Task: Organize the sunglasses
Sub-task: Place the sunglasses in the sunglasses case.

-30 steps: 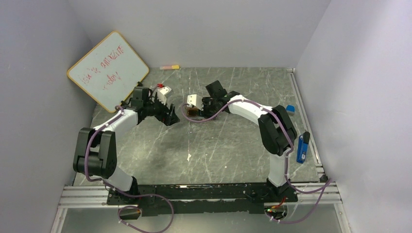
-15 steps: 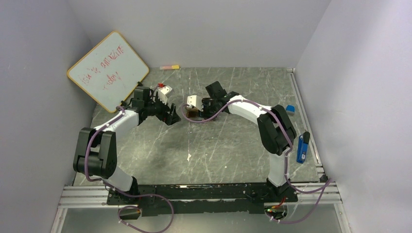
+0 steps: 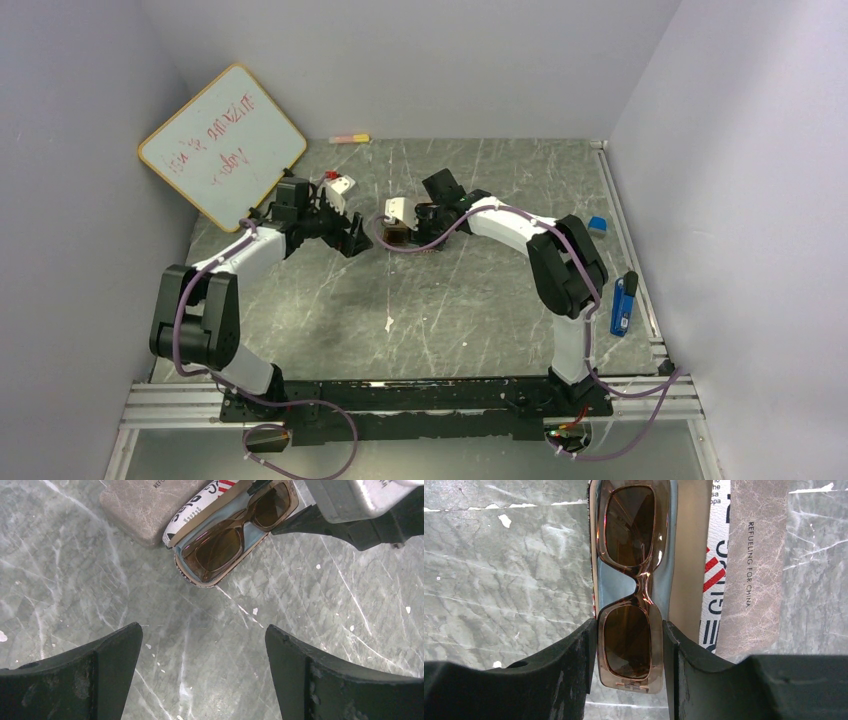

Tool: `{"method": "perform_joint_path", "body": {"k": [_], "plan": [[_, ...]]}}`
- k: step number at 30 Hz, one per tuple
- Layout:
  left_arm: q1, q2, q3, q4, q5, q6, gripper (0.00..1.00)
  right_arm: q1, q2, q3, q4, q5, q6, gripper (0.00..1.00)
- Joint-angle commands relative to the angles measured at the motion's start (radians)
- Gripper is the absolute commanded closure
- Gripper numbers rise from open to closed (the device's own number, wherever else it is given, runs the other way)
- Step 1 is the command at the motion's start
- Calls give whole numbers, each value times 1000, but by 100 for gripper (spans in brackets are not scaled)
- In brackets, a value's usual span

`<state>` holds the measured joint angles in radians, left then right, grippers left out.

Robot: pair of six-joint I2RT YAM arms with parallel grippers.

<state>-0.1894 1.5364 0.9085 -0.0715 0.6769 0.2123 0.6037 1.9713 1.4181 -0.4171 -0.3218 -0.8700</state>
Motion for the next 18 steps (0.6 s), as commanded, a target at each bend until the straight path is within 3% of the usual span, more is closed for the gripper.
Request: {"method": "perform_joint_path", "body": {"k": [1,13,18], "plan": [[-5,-47,1,29,-10,-30,3,-1,6,-3,28,-15,14,54],[-8,-50,13,33,-18,-50,3,-1,-8,-18,40,-16,17,34],[-10,-50,16,35,-18,-53,3,-1,-20,-19,47,-17,22,32]]}}
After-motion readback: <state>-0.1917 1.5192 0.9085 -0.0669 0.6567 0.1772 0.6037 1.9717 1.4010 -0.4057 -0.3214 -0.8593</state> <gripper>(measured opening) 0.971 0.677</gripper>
